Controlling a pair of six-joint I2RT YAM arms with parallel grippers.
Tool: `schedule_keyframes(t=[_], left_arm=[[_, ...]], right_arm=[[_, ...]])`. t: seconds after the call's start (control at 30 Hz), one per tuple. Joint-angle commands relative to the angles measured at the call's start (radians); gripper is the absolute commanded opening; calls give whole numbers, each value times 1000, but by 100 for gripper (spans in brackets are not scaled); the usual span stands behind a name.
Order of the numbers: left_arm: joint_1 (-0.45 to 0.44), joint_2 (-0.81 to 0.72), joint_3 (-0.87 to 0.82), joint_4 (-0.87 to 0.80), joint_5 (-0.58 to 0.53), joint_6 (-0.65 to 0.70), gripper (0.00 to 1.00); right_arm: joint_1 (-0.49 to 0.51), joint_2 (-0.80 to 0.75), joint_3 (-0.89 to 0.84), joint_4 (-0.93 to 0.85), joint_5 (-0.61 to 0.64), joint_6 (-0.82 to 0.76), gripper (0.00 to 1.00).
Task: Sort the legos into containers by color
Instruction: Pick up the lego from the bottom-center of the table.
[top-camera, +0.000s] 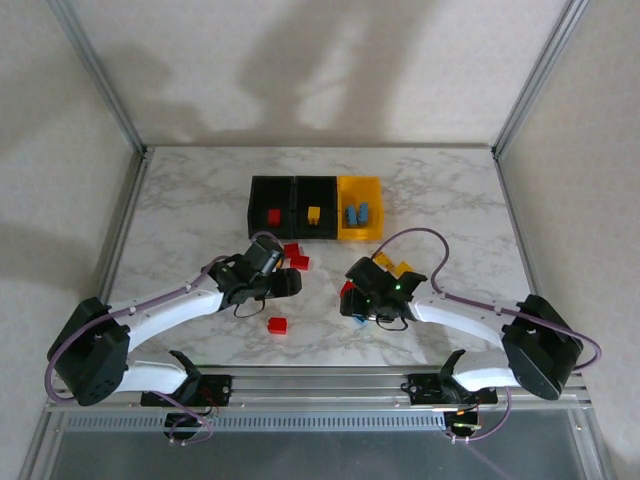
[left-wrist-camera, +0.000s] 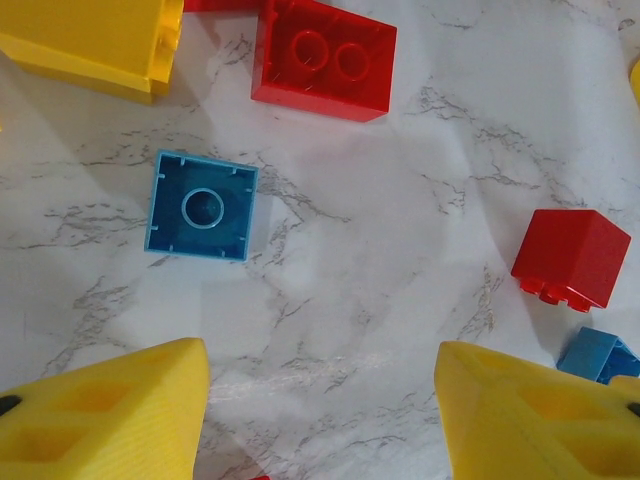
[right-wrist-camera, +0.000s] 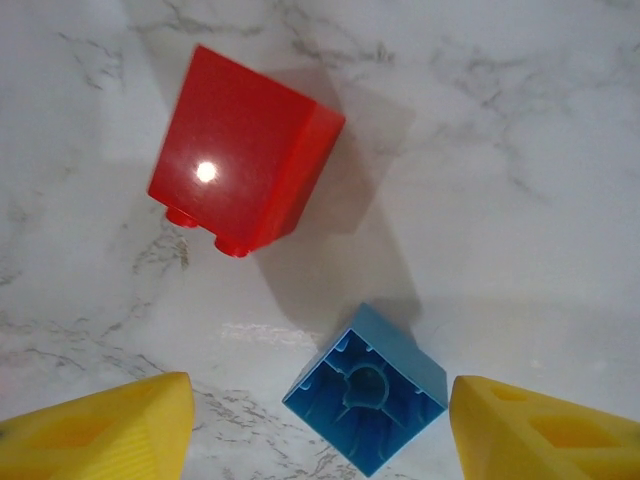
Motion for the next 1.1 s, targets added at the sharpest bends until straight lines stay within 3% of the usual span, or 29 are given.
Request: schedule_keyframes(t=[0.0,0.4,0.73,1.07], left_arm=[[6,-2,-15,20,15,-9,61],[6,1,-26,28,9,-18,60],[6,16,-15,25,7,-24,60],[6,35,-2,18,2,-19,59]], right_arm=[[31,39,-8,10,-4,74,68],[47,92,-11,1,2,124,62],[52,104,36,42,17,70,61],[53,132,64,9,49,57,31]])
